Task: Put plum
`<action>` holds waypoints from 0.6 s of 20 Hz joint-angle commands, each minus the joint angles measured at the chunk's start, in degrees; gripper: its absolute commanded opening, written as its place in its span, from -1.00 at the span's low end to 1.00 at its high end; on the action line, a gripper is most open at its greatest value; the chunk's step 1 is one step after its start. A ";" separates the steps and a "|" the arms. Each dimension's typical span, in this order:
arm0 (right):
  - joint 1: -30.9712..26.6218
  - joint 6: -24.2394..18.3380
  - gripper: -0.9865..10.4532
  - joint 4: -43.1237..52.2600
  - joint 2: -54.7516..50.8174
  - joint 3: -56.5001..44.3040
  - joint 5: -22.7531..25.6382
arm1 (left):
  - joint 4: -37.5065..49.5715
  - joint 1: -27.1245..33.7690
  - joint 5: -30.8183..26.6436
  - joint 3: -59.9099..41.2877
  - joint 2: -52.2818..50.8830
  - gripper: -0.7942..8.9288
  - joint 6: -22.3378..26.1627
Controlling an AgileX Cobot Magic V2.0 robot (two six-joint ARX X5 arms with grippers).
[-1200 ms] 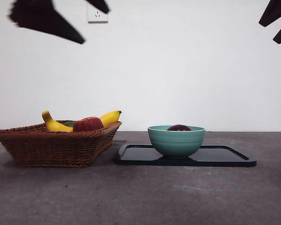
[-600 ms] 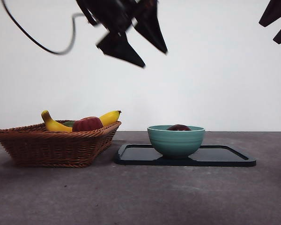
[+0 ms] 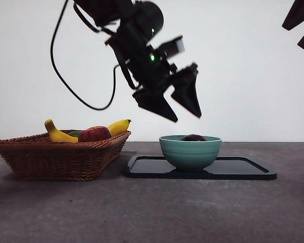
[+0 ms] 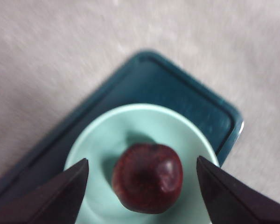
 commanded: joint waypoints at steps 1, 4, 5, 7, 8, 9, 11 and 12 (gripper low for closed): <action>0.37 -0.42 -0.48 0.28 0.20 0.52 -0.17 | 1.09 -0.98 -0.07 1.46 2.60 -0.07 1.68; 0.37 -0.42 -0.48 0.28 0.20 0.52 -0.13 | 2.08 -1.25 -0.07 1.46 3.37 -0.07 1.75; 0.37 -0.39 -0.48 0.28 0.20 0.52 -0.13 | 2.43 -1.33 -0.07 1.46 3.54 -0.07 1.73; 0.37 -0.39 -0.48 0.28 0.20 0.52 -0.15 | 2.36 -1.38 -0.07 1.46 4.00 -0.07 1.70; 0.37 -0.39 -0.48 0.28 0.20 0.52 -0.13 | 2.21 -1.40 -0.07 1.46 4.31 -0.07 1.70; 0.37 -0.39 -0.48 0.28 0.20 0.52 -0.13 | 2.21 -1.49 -0.07 1.46 4.66 -0.07 1.66; 0.37 -0.39 -0.48 0.28 0.20 0.52 -0.04 | 2.16 -1.64 -0.07 1.46 5.05 -0.07 1.64; 0.37 -0.42 -0.48 0.28 0.20 0.52 -0.07 | 2.21 -1.79 -0.07 1.46 5.22 -0.07 1.64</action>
